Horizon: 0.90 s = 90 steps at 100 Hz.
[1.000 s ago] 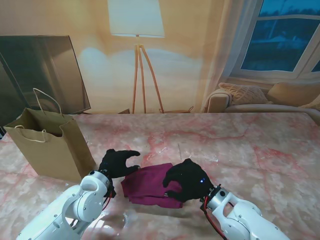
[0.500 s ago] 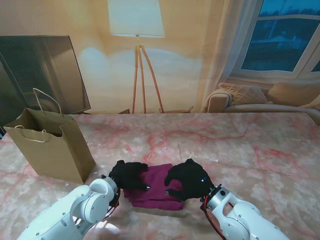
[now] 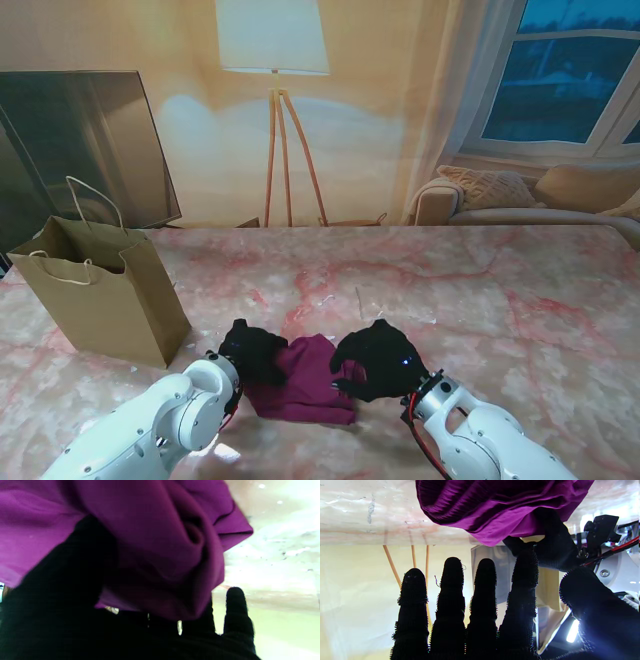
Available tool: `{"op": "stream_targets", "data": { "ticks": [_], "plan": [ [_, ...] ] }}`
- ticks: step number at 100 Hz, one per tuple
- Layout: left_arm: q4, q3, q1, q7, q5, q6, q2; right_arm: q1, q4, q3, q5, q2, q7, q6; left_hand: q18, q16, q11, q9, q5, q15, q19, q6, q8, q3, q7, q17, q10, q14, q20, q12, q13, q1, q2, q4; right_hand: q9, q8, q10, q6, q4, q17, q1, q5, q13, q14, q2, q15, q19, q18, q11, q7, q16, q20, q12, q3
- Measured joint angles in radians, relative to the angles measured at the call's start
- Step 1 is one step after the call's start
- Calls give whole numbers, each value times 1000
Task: Fold the socks and the shorts into the kraft paper bag
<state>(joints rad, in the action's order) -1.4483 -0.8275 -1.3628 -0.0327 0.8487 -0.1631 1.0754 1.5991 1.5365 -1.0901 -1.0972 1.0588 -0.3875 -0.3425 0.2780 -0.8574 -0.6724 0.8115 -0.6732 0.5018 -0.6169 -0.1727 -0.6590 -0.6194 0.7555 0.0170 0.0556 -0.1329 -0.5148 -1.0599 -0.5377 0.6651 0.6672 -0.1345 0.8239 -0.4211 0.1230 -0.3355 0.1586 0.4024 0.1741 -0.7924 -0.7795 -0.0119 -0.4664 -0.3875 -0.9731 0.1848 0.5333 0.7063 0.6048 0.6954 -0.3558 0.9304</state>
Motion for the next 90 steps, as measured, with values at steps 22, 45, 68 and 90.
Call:
{"op": "stream_targets", "data": {
  "ticks": [22,45,68,90],
  "plan": [
    [-3,-56,-46,58,7,37,13,-6,-4,3,12,3,1,14,-72,148,345,188,14,18,-259,-48,-122,8,176,-160,-43,34,-98,539,-277,62,-5,0,0,10,0,0,0,0,0,-9,0,0,0,0,0,0,0,12,-9,-1,0,0],
    [-70,-122,-108,128,6,60,17,-6,-5,-1,18,6,4,33,-154,184,460,423,-52,104,-391,-33,63,-37,147,-285,-46,69,-96,347,-439,114,14,0,0,10,0,0,0,0,0,-9,0,0,0,0,0,0,0,24,-9,-2,0,0],
    [-176,-202,-168,116,13,61,22,-4,-12,-18,14,9,-7,56,-157,188,461,423,-162,104,-422,-9,343,-39,94,-294,-52,68,-77,279,-450,145,15,-3,0,21,0,2,0,0,0,-9,0,0,1,0,0,0,0,24,-9,-15,0,0],
    [-265,-268,-219,139,23,60,24,-2,-12,-46,20,10,11,72,-106,205,464,423,-161,112,-529,-9,254,-39,72,-407,-52,59,-101,252,-485,156,15,-3,0,5,0,28,0,0,-1,-6,0,0,18,14,25,-4,-12,-15,-25,-48,14,-1]
  ]
}}
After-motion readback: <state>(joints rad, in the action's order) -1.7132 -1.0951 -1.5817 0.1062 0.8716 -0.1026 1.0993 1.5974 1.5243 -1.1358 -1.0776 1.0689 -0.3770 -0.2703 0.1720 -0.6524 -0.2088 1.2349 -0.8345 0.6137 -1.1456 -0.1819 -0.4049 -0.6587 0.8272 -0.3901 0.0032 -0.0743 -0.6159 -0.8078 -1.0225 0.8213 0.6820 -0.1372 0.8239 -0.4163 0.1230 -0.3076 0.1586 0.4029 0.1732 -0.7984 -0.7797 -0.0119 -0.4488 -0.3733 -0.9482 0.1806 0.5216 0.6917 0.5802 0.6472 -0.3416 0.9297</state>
